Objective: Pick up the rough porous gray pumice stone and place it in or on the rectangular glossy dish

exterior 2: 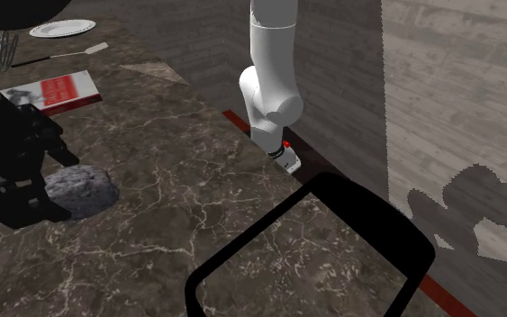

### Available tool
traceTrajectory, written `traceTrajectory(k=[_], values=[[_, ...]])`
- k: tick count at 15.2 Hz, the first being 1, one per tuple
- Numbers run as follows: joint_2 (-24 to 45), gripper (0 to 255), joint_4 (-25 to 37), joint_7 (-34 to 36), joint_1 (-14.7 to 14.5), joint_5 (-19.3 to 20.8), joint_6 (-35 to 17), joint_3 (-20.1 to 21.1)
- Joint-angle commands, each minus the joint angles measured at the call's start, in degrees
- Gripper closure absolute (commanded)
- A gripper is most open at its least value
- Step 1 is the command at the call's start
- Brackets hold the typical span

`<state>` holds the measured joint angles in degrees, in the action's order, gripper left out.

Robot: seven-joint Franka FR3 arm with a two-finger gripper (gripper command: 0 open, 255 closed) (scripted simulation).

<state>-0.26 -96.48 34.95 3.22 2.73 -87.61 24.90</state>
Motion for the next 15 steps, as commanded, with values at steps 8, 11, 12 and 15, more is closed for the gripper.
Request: traceTrajectory(k=[8,11,12,15], values=[[2.3,255,4.5,0.0,-0.1,0.1,4.8,0.1],[2.9,255,7.5,0.1,-0.2,0.4,7.3,0.2],[3.1,255,8.6,0.1,-0.3,0.4,8.1,0.3],[3.9,255,11.9,0.2,-0.5,0.8,10.7,0.4]])
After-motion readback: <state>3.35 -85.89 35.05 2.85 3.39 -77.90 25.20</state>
